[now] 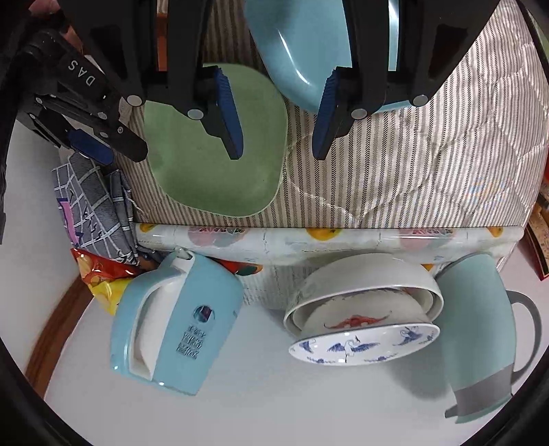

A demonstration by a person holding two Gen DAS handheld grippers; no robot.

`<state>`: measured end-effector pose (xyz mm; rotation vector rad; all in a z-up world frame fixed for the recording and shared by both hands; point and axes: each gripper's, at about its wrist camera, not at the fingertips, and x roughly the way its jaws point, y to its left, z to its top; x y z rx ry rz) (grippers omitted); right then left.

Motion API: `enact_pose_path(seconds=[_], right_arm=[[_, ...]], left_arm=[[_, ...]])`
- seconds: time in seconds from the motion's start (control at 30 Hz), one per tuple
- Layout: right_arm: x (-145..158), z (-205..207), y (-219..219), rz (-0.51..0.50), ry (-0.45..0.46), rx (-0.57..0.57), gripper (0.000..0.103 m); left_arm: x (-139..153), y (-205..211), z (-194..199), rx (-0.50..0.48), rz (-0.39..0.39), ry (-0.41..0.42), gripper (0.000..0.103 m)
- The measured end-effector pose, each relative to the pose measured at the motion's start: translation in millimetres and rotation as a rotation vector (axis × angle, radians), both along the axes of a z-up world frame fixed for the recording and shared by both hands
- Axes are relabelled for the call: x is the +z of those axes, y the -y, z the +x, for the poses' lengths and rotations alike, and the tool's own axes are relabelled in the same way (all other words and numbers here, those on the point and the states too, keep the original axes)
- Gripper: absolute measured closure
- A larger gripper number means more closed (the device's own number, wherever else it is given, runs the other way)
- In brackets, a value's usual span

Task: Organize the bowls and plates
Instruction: 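Move the right tool to the green plate rim and close on it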

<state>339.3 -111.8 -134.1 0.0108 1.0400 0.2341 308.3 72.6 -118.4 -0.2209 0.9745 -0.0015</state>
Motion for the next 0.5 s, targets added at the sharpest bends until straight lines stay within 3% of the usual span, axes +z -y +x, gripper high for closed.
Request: enact_pose_path(seconds=[0.5], right_arm=[[-22.7, 25.7, -9.1, -0.081, -0.041, 0.010, 0.052]], left_arm=[[-28.5, 2.3, 27.6, 0.002, -0.035, -0.075, 0.063]])
